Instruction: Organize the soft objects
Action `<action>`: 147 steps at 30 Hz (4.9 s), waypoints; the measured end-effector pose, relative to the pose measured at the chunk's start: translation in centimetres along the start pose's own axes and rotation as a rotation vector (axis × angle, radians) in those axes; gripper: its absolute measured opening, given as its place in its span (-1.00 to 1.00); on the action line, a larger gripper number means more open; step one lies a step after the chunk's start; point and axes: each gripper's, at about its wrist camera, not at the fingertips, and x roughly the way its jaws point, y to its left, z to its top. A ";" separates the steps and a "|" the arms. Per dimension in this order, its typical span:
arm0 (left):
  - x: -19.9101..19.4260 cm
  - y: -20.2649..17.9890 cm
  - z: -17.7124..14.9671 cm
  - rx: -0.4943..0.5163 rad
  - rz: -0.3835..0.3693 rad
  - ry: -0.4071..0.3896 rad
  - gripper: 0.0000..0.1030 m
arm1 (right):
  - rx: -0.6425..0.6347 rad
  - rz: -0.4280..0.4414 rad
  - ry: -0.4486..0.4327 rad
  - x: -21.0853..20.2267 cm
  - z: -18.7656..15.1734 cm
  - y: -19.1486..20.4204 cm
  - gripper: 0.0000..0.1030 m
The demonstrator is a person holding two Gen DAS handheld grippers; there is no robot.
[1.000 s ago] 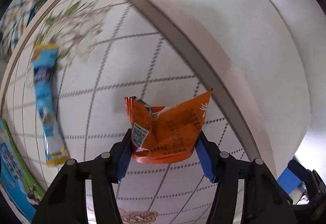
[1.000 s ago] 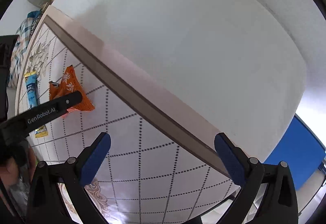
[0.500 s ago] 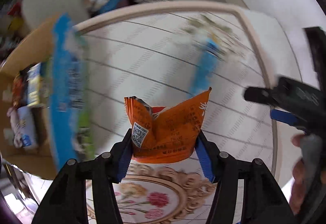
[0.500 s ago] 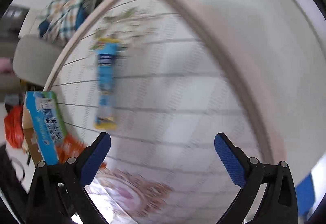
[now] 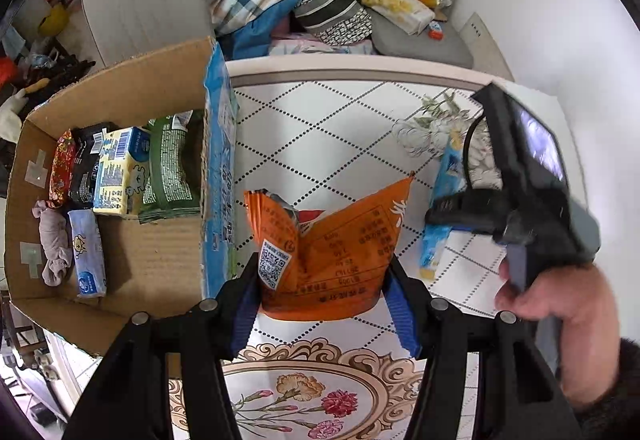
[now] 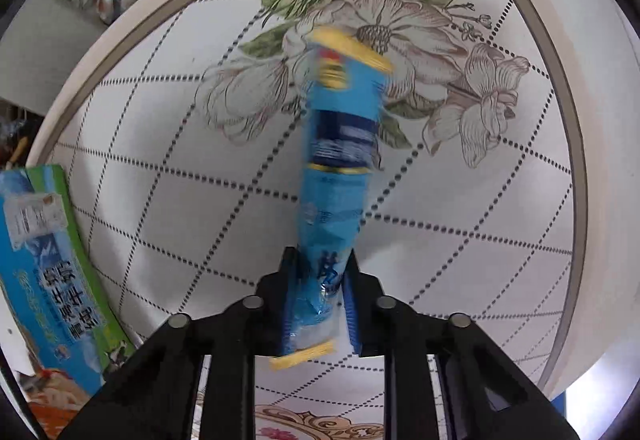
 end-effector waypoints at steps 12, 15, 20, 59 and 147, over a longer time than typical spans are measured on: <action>-9.8 6.2 1.2 0.005 -0.073 -0.092 0.06 | -0.185 0.242 -0.148 -13.0 -9.6 5.3 -0.69; -11.1 9.7 1.6 -0.017 -0.065 -0.091 0.06 | -0.246 0.285 -0.162 -15.3 -11.8 8.7 -0.69; -9.9 15.0 1.9 -0.047 -0.060 -0.028 0.06 | -0.321 0.281 -0.167 -15.9 -14.5 15.4 -0.69; -2.1 24.5 2.9 -0.097 -0.113 0.225 0.25 | -0.327 -0.047 -0.114 -10.2 -13.1 25.8 -0.13; -34.9 19.3 -15.5 -0.147 0.154 -0.435 0.99 | -0.355 0.028 -0.772 -37.3 -40.6 16.0 1.00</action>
